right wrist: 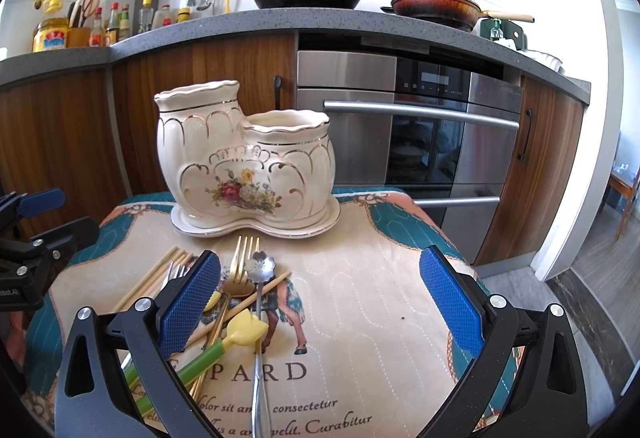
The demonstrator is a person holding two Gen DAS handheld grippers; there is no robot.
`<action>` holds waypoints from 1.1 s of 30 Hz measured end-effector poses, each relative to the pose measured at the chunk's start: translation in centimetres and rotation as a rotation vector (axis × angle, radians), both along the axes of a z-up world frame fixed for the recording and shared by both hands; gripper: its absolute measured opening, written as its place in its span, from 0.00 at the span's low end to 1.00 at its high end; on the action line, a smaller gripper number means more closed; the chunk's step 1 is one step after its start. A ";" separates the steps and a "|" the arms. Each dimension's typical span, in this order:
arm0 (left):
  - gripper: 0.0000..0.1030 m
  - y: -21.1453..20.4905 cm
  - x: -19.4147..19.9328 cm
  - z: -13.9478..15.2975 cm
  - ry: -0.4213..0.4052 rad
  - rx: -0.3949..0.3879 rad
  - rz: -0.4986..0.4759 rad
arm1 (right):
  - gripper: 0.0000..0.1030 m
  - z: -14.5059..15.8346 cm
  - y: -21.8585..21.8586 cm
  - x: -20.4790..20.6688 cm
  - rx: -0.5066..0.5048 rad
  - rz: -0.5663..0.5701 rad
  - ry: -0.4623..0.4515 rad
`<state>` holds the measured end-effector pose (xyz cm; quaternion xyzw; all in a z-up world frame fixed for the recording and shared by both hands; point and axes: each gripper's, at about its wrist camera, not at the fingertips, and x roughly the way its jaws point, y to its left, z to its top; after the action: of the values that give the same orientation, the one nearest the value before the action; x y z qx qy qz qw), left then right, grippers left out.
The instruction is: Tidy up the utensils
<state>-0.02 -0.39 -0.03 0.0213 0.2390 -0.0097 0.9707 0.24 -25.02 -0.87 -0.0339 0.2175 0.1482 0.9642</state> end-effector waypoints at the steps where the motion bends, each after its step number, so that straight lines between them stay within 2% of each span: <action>1: 0.95 0.1 0.0 0.0 0.000 0.000 0.000 | 0.96 0.0 0.0 0.0 0.000 0.000 0.000; 33: 0.95 0.1 0.0 0.0 0.003 -0.003 -0.002 | 0.96 -0.5 0.0 0.2 -0.002 -0.002 0.007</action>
<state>0.00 -0.31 -0.01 0.0201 0.2407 -0.0109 0.9703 0.39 -25.02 -1.33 -0.0344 0.2211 0.1472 0.9635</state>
